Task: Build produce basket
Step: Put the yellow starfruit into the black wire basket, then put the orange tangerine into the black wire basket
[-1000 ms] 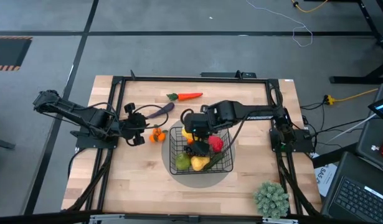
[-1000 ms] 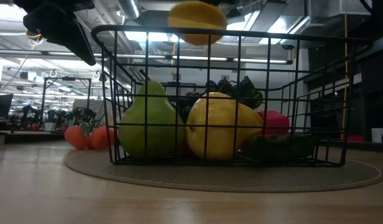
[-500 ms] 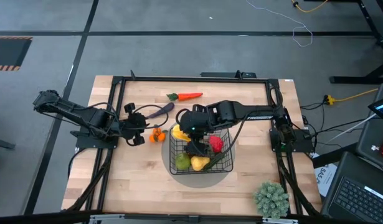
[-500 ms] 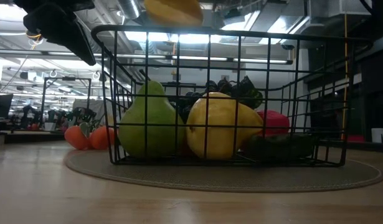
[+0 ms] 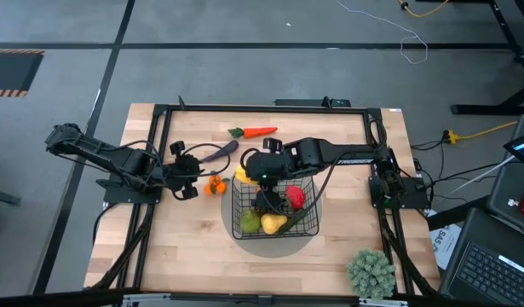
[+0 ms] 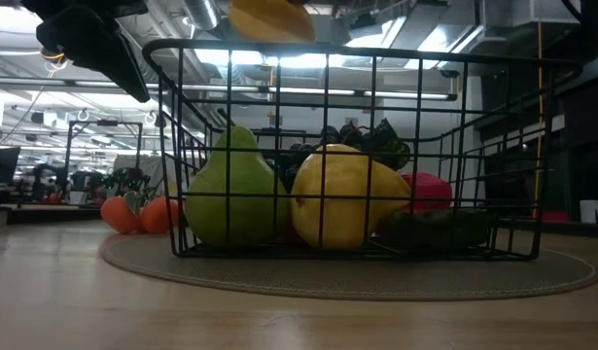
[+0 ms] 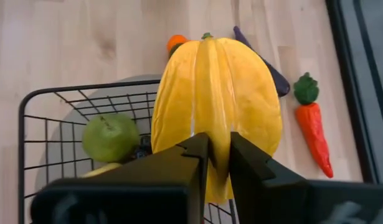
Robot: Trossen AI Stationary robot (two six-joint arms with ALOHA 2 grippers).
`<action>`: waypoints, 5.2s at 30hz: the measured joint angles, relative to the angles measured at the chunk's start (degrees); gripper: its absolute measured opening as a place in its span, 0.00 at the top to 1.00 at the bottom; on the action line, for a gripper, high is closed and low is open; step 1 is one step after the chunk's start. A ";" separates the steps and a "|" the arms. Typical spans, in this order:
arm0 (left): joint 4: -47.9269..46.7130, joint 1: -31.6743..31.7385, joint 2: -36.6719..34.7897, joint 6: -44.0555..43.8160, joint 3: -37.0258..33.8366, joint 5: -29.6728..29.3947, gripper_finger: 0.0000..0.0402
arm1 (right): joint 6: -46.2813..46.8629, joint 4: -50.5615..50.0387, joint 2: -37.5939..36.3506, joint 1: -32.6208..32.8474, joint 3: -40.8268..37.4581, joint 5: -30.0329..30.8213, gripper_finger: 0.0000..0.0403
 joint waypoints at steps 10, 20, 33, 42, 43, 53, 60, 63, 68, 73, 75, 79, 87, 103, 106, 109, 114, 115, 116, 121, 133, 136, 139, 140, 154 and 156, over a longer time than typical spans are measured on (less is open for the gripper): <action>0.00 0.01 -0.01 -0.02 0.00 0.03 0.76 | 0.01 -0.02 0.00 0.00 0.00 0.52 0.89; 0.00 0.02 0.00 0.00 0.00 0.04 0.76 | 0.03 -0.02 0.00 0.00 0.00 0.52 0.89; -0.02 0.02 -0.02 0.00 0.00 0.04 0.76 | 1.28 -0.09 0.00 -0.01 0.00 0.50 0.89; -0.01 0.02 -0.02 0.00 0.00 0.04 0.76 | 3.17 -0.17 0.00 -0.04 0.00 0.48 0.89; 0.00 0.02 -0.02 0.00 0.00 0.04 0.76 | 3.17 -0.23 0.00 -0.04 0.00 0.50 0.89; 0.00 0.02 -0.02 0.00 0.00 0.04 0.76 | 3.07 -0.96 1.03 -0.02 -0.02 0.48 0.88; 0.00 0.00 0.00 0.00 0.00 0.04 0.76 | 1.47 -1.56 1.88 0.00 -0.04 0.48 0.79; -0.02 0.00 -0.01 0.00 0.00 0.04 0.76 | 1.47 -1.33 1.88 0.00 -0.02 0.48 0.76; -0.02 0.00 0.00 0.00 0.00 0.04 0.76 | 1.56 -1.33 1.88 0.00 -0.04 0.48 0.76; -0.02 0.00 0.00 0.00 0.00 0.04 0.76 | 1.56 -1.33 1.88 0.00 -0.04 0.48 0.76; -0.02 0.00 0.00 0.00 0.00 0.04 0.76 | 1.56 -1.33 1.88 0.00 -0.02 0.48 0.76; -0.02 0.00 0.00 0.00 0.00 0.04 0.76 | 1.66 -1.33 1.88 0.00 -0.02 0.48 0.76; -0.02 0.00 -0.01 0.00 0.00 0.04 0.76 | 1.74 -1.33 1.88 0.00 -0.02 0.48 0.76; -1.11 0.00 0.83 -12.50 -0.92 14.49 0.76 | 1.76 -2.91 1.88 0.00 -0.02 0.46 0.76; -0.66 0.07 1.80 -12.69 -3.86 16.40 0.76 | 1.74 -3.57 1.88 0.00 -0.02 0.46 0.76; 2.98 0.88 3.72 -13.40 -7.05 17.95 0.76 | 1.78 -5.11 1.88 0.00 -0.02 0.46 0.76; 7.21 1.26 5.23 -18.43 -11.66 29.17 0.76 | 3.35 -7.79 1.88 0.00 -0.02 0.46 0.76; 8.93 1.29 5.32 -18.65 -12.49 30.20 0.76 | 3.38 -8.24 1.88 0.00 -0.02 0.46 0.76; 10.78 1.33 5.33 -18.80 -13.27 30.72 0.76 | 3.32 -8.47 1.88 0.00 -0.02 0.45 0.76; 17.91 2.82 6.86 -18.95 -16.23 35.90 0.76 | 3.32 -8.31 1.88 -0.02 -0.02 0.46 0.76; 36.52 17.99 20.49 -5.15 -16.63 30.90 0.78 | 3.46 -8.59 1.88 -0.02 -0.02 -0.07 0.76; 43.10 21.86 21.54 -2.20 -15.57 26.70 0.79 | 3.50 -8.59 1.88 -0.04 -0.02 -0.04 0.76; 38.38 22.86 19.54 -1.89 -12.95 29.91 0.82 | 5.46 -8.62 1.88 -0.04 -0.02 -0.04 0.76; 35.15 22.82 18.27 -1.66 -12.00 30.63 0.83 | 6.40 -8.69 1.88 -0.04 -0.02 -0.04 0.76; -2.11 22.42 4.30 -2.66 -0.91 25.42 0.88 | 10.60 -8.57 1.88 -1.21 -0.02 17.49 0.76; -3.85 22.42 1.98 -3.46 -0.51 24.55 0.87 | 10.76 -8.59 1.88 -2.16 -0.02 23.25 0.76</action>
